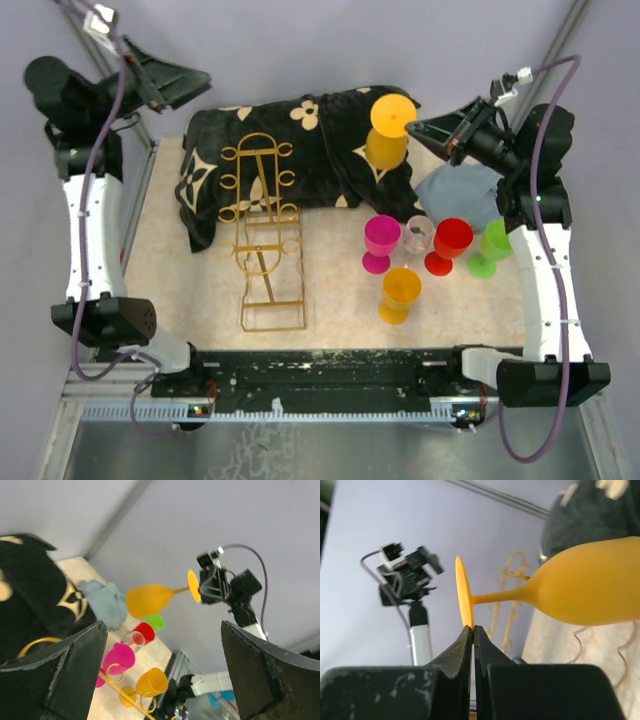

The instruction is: Take the wine glass off the wine glass rack

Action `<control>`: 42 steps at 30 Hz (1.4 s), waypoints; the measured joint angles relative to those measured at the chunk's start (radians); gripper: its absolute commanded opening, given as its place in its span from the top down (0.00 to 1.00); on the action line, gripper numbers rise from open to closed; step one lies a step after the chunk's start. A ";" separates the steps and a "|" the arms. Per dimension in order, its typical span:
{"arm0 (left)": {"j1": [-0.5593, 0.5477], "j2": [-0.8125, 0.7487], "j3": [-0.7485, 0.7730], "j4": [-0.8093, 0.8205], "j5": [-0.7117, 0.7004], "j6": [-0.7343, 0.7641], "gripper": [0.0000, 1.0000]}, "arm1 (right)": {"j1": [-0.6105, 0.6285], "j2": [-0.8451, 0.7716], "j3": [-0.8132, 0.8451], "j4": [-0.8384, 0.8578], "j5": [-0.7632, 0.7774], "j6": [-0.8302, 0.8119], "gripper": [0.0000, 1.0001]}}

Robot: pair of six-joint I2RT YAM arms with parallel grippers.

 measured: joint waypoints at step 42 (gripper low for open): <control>-0.694 0.312 0.121 0.624 -0.089 -0.314 0.26 | 0.001 -0.182 -0.333 1.166 0.068 0.715 1.00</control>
